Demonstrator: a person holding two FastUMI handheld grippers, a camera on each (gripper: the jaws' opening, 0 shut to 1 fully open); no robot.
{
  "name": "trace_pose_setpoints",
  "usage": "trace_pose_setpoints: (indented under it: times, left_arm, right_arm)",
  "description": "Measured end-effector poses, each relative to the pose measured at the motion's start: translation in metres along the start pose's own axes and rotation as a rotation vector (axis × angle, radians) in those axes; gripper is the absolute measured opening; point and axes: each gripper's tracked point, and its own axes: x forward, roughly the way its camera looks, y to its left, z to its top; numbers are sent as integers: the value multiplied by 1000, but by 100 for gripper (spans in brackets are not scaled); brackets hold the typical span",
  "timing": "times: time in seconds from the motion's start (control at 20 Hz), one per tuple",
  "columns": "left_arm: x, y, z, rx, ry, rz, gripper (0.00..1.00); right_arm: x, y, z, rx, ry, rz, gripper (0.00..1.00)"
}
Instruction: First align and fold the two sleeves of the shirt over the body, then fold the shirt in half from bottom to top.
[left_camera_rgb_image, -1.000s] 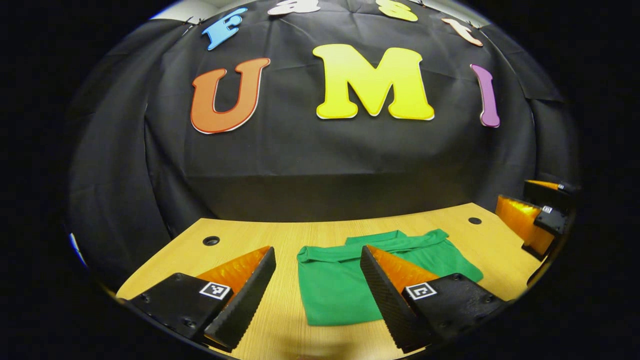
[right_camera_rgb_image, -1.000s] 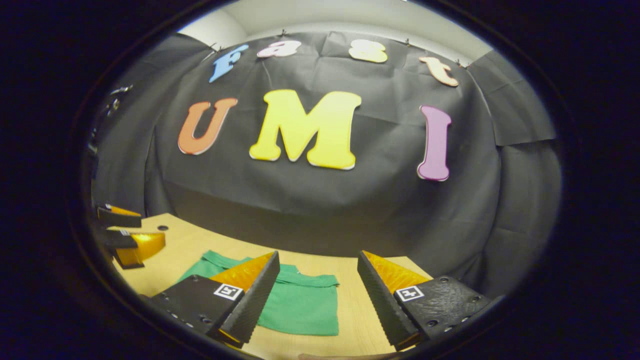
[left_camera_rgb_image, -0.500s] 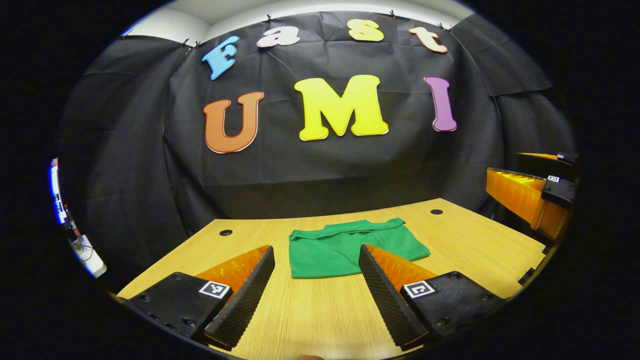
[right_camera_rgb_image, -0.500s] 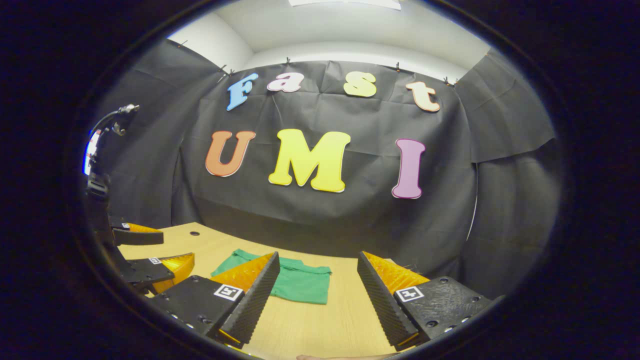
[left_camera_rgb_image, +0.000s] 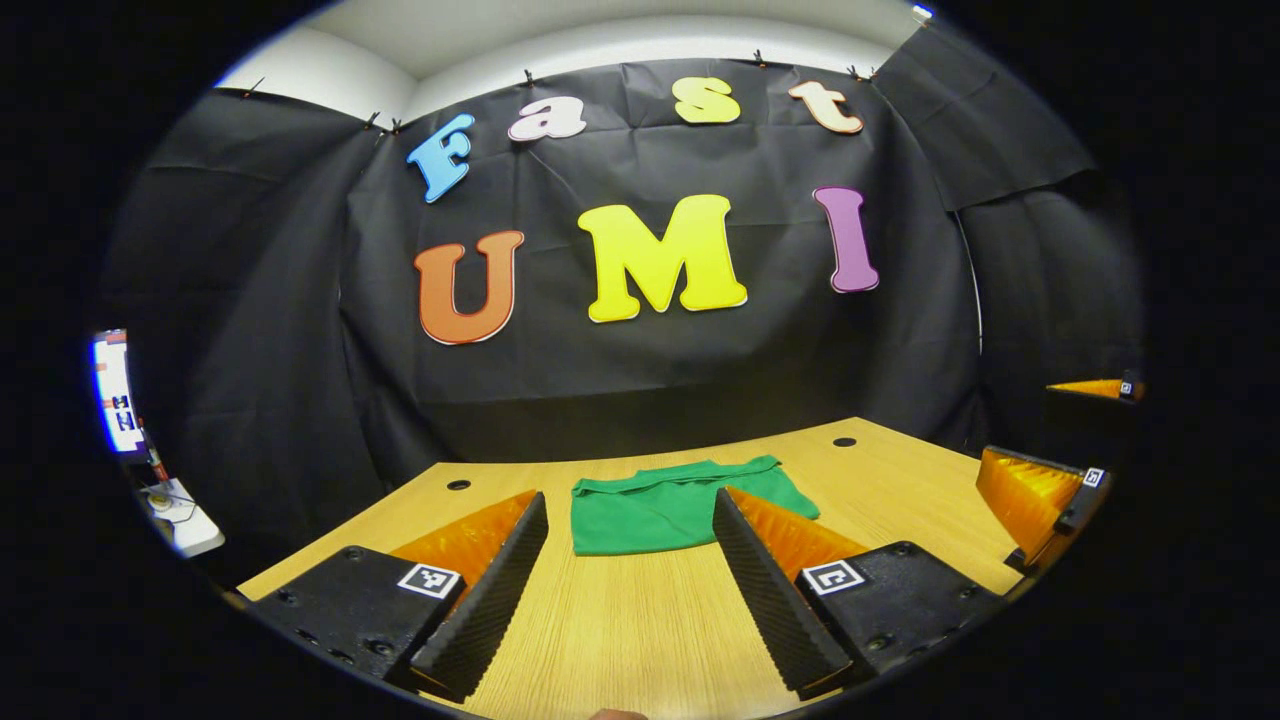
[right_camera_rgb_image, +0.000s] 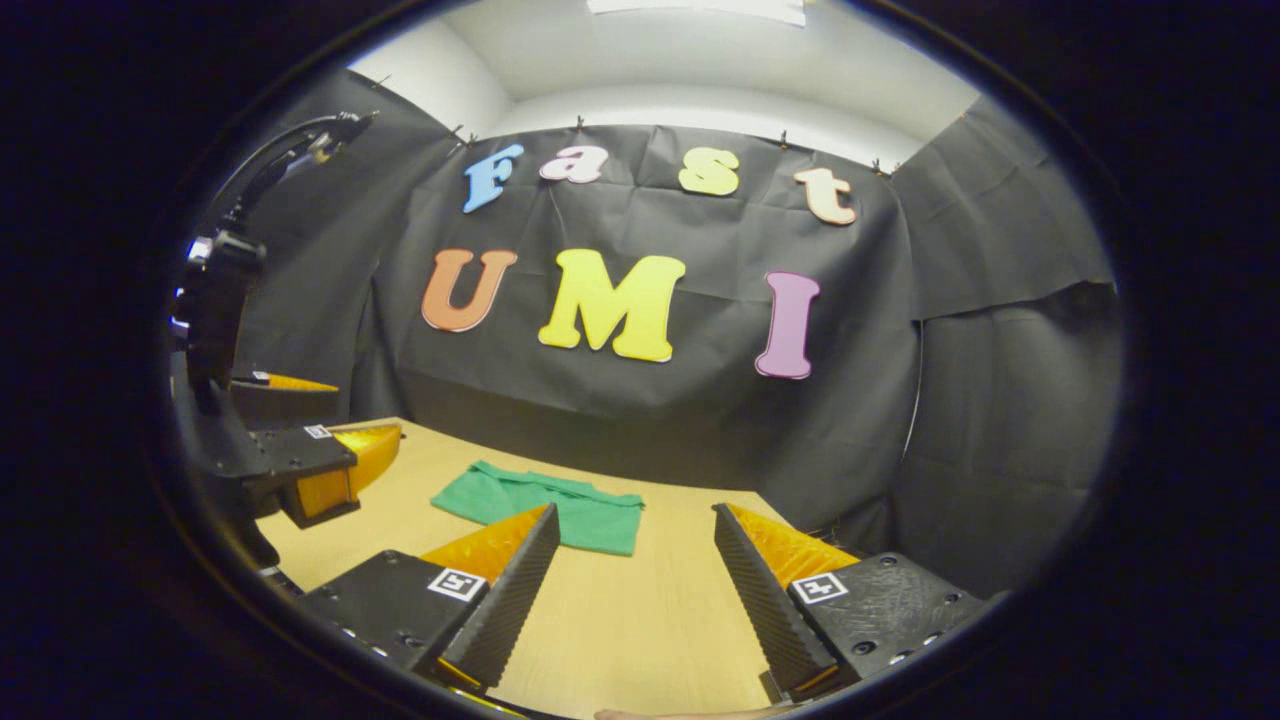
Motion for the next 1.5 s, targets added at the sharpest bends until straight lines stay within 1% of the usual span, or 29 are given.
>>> trace_pose_setpoints:
  times: [0.15,0.25,0.45,0.55,0.6,0.75,0.9,1.15,1.25,1.3,1.35,1.4,1.5]
  left_arm:
    - [1,-4,-3,-21,17,-18,100]
    - [4,-1,-7,-26,29,-19,100]
    - [5,8,-8,-33,40,-4,100]
    - [5,9,-8,-37,35,0,100]
    - [6,9,-7,-38,33,0,100]
    - [5,7,-8,-46,37,-6,100]
    - [5,7,-7,-50,35,-3,100]
    - [5,6,-9,-59,35,-1,100]
    - [6,6,-10,-63,39,-3,100]
    - [7,6,-10,-64,39,-2,100]
    - [7,6,-10,-64,38,-1,100]
    - [6,5,-10,-64,37,-2,100]
    - [7,4,-11,-67,38,-7,100]
  right_arm:
    - [4,-3,-3,22,20,-1,95]
    - [6,-2,-3,16,26,-1,95]
    - [11,8,-9,10,48,18,97]
    - [11,12,-11,-1,54,26,97]
    - [11,13,-10,-4,53,26,95]
    - [10,12,-8,3,50,27,97]
    - [9,9,-8,4,50,25,95]
    - [9,5,-12,16,57,21,95]
    - [11,3,-14,23,65,19,95]
    - [11,3,-16,27,68,20,97]
    - [11,2,-16,28,70,20,95]
    - [11,1,-16,28,69,17,97]
    - [12,0,-17,28,71,15,95]
